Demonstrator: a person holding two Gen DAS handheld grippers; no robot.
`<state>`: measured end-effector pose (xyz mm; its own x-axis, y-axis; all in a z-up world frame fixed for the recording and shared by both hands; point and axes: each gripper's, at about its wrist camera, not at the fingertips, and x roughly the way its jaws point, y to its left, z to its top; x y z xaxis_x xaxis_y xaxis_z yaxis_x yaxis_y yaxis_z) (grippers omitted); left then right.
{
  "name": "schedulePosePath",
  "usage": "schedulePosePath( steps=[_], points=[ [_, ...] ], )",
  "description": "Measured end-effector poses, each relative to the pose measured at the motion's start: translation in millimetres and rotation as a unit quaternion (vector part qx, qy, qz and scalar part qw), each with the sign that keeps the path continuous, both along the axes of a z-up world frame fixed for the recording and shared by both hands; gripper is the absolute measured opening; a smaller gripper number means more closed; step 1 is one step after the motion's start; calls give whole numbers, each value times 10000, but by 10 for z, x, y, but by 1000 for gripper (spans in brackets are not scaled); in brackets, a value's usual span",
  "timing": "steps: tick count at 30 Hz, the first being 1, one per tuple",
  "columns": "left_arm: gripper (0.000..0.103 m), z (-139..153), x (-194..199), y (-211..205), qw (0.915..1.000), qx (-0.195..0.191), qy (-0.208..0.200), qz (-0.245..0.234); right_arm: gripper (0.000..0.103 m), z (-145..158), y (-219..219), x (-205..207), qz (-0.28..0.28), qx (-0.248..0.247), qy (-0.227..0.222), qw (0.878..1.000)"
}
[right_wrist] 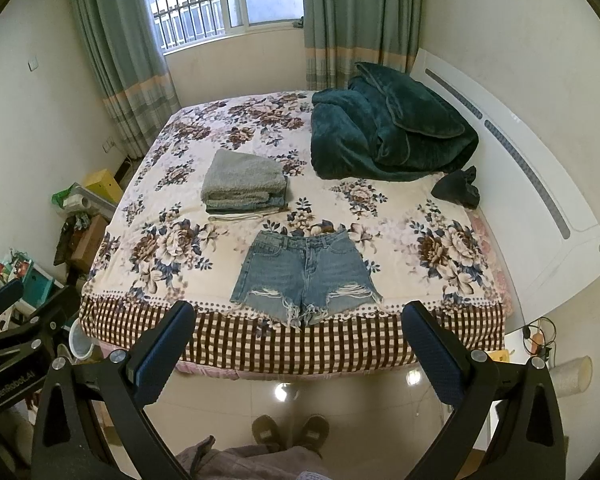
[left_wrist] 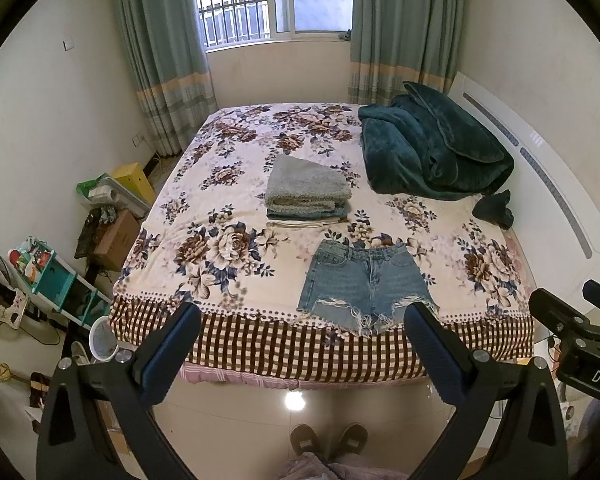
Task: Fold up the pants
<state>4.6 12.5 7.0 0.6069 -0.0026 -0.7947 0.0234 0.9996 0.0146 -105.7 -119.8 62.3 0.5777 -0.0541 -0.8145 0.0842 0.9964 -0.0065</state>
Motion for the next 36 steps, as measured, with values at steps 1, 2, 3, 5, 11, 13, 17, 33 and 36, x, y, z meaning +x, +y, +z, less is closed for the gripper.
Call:
schedulePosePath(
  steps=[1,2,3,5,11,13,17,33,36],
  points=[
    [103,16,-1,3,10000,0,2,4,103,2,-17,2,-6,16,1,10000],
    [103,18,-4,-2,10000,9,-1,4,103,6,-22,9,-11,16,9,10000],
    [103,18,-4,-1,10000,3,4,-5,103,5,-20,9,-6,13,9,10000],
    [103,9,-21,-13,10000,-2,-5,-13,103,8,-26,10,-14,22,6,10000],
    [103,-25,-39,-79,10000,13,-40,-28,103,11,-34,10,-13,25,2,10000],
    [103,-19,-40,-88,10000,6,-52,-33,103,11,-31,12,-12,22,2,10000],
    [103,-19,-37,-106,10000,-7,-55,-57,103,46,-59,40,-23,29,9,10000],
    [103,-195,237,-61,9997,-33,-157,-193,103,-163,-208,301,-602,-43,67,9982],
    [103,-302,414,-89,9997,69,-178,-161,103,-337,-309,450,-731,7,98,9973]
  ],
)
